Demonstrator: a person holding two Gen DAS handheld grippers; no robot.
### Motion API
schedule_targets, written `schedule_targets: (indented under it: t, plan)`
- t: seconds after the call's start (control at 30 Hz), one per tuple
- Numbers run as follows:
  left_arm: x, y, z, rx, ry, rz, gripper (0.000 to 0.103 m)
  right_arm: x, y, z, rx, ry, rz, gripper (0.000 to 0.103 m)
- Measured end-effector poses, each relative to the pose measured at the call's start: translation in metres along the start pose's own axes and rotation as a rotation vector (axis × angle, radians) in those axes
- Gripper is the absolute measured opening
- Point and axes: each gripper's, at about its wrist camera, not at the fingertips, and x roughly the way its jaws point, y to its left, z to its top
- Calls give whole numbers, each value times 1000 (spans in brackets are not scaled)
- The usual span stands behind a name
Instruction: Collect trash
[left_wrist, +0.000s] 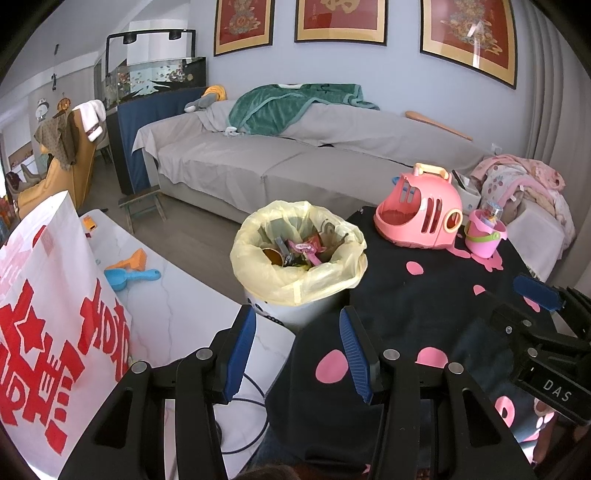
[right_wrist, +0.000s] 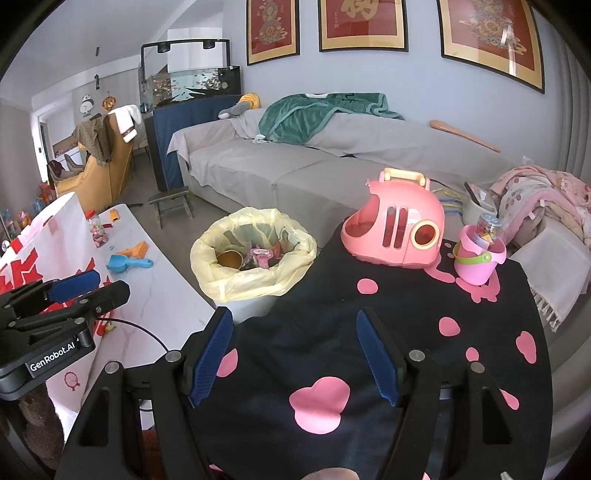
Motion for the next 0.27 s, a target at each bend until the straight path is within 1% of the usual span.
schedule_targets:
  t: [0.27]
  plan:
    - [9, 2, -5, -6, 26, -12, 49, 0, -2, 0, 2, -1, -2, 67]
